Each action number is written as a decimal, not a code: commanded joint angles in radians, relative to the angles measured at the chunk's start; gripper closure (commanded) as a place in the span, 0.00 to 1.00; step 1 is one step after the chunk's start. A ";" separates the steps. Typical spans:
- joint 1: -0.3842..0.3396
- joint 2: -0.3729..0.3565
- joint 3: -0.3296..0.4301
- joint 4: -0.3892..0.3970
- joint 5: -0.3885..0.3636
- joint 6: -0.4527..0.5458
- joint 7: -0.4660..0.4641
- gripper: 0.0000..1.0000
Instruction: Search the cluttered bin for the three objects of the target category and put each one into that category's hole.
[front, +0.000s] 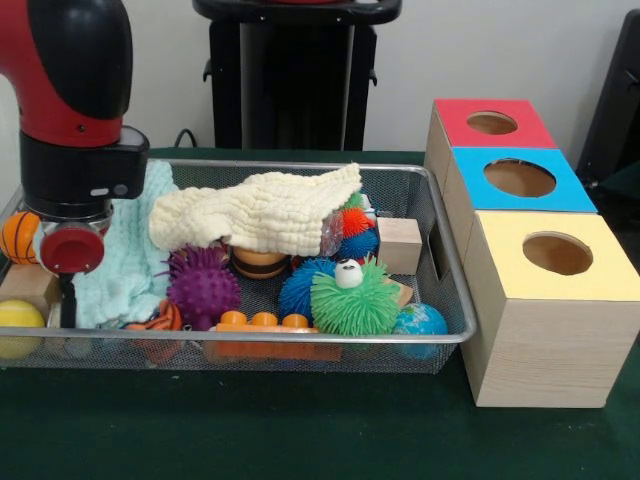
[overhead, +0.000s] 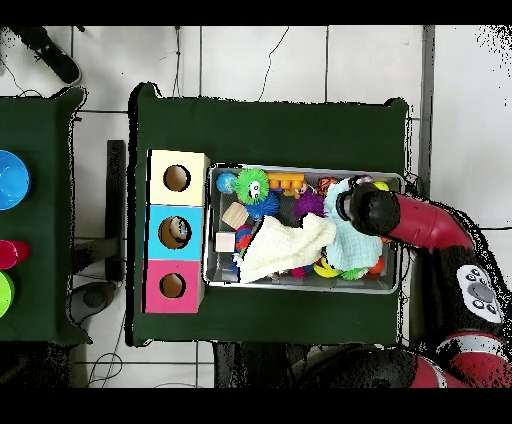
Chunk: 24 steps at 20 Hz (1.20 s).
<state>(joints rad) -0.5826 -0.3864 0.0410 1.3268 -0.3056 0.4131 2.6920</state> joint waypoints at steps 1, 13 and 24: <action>0.011 0.049 0.082 -0.020 -0.014 -0.056 -0.042 0.00; -0.012 0.073 0.115 -0.030 -0.016 -0.071 -0.069 0.00; 0.080 0.018 0.041 0.053 -0.034 -0.171 0.034 0.00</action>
<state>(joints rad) -0.5682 -0.3856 0.0305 1.3298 -0.3060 0.4003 2.6920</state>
